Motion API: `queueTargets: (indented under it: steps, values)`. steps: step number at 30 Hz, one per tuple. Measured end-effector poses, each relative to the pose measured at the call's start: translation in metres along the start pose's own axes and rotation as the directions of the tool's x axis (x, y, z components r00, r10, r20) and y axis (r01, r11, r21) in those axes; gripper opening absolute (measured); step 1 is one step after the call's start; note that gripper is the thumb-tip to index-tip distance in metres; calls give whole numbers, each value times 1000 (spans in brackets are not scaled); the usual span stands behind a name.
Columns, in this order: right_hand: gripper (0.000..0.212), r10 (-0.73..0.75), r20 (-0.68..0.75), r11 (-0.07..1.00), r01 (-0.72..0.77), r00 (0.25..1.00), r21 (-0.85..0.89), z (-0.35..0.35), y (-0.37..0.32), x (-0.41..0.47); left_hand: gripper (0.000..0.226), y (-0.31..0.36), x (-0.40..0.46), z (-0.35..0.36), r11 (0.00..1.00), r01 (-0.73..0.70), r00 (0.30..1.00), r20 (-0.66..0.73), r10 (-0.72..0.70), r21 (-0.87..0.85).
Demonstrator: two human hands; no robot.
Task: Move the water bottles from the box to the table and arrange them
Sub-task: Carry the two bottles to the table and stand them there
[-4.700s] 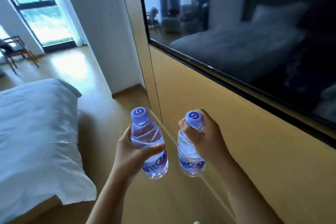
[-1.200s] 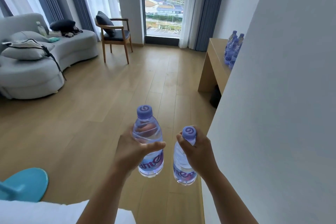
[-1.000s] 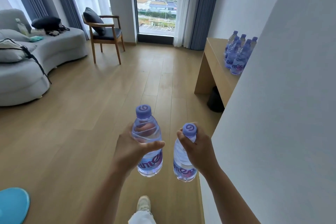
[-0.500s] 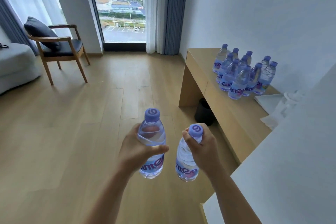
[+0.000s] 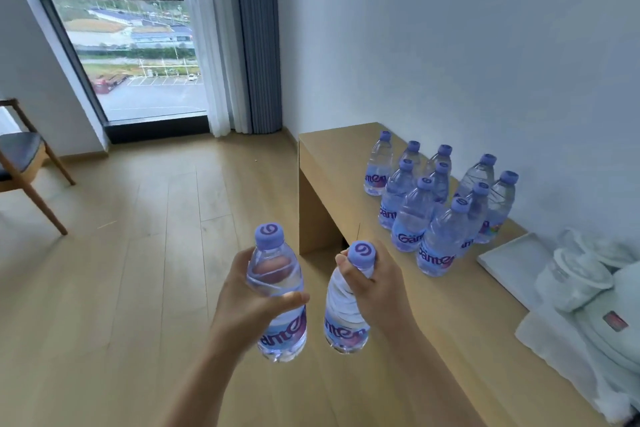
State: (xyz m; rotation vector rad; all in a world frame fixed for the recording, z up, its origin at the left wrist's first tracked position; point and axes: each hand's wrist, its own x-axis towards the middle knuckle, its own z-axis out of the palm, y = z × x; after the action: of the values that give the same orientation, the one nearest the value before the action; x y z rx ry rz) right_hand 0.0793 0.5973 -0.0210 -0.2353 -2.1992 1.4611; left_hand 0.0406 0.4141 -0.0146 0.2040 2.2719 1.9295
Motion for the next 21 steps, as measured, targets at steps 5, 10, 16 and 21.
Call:
queueTargets:
  steps: [5,10,16,21]
  values:
    - [33,19,-76,1000,-18,997,14,11,17,85,57,5,92,12,1000,-1,998,66,2,-17]
    - [39,72,-141,997,-66,987,49,31,40,161,62,4,191,22,1000,9,985,173,-5,-24]
    - [28,76,-304,997,-72,950,22,55,59,251,57,14,317,33,1000,-29,947,319,26,4]
    - [30,101,-470,995,-98,877,30,56,57,305,58,34,406,45,997,-74,913,402,70,-5]
